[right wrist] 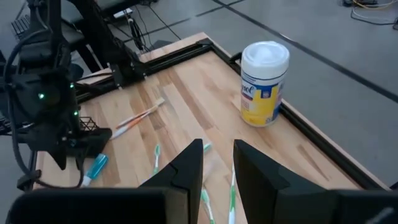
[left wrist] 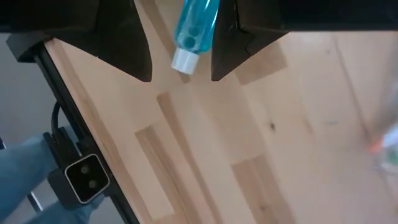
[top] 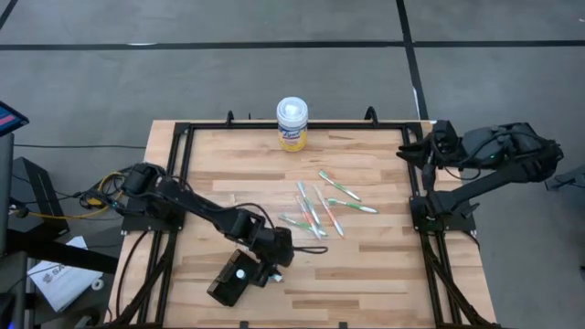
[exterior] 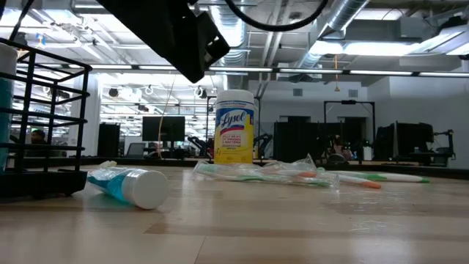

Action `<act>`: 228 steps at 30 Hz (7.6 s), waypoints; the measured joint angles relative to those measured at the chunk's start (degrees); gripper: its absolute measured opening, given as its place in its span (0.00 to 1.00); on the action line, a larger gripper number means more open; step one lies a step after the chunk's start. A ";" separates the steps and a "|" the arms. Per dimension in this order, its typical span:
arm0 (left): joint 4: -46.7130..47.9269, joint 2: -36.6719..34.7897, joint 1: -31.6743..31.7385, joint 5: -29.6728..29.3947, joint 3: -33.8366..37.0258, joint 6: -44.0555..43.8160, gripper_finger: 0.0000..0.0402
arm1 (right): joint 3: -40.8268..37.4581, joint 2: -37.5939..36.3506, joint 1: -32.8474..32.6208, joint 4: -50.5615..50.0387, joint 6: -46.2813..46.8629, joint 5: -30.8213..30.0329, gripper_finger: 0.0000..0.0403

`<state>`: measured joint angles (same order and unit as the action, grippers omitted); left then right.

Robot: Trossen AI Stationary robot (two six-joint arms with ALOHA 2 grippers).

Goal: Pick & Place toothbrushing station
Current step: Put the blue mouthwash into the black wire organizer bin

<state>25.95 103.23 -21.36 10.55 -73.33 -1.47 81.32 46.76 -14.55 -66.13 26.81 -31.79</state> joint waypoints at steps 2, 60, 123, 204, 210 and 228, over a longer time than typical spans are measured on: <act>-0.18 0.71 -0.48 0.04 -0.58 0.08 0.40 | 0.00 -0.02 0.00 -0.02 -0.26 0.00 0.20; 14.24 13.34 -1.63 -0.67 -10.17 14.77 0.39 | 0.00 -6.03 0.00 5.09 -7.76 -1.66 0.20; 3.76 5.53 10.57 -14.48 -9.99 -0.34 0.20 | 0.00 -6.02 0.00 9.22 -11.22 -1.25 0.20; -35.51 -6.51 -40.43 -100.55 18.76 -48.80 0.20 | 0.00 13.82 -9.44 26.49 -14.82 12.46 0.20; -36.91 -6.51 -41.49 -98.97 24.78 -53.98 0.20 | 0.00 14.44 -9.44 26.75 -15.21 12.49 0.20; -37.37 -9.50 -42.35 -99.08 28.17 -52.98 0.20 | 0.00 14.43 -8.57 29.11 -14.80 12.28 0.20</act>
<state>-11.42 93.73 -63.70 -88.53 -45.17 -54.45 81.32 61.19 -23.11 -37.01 12.01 -19.51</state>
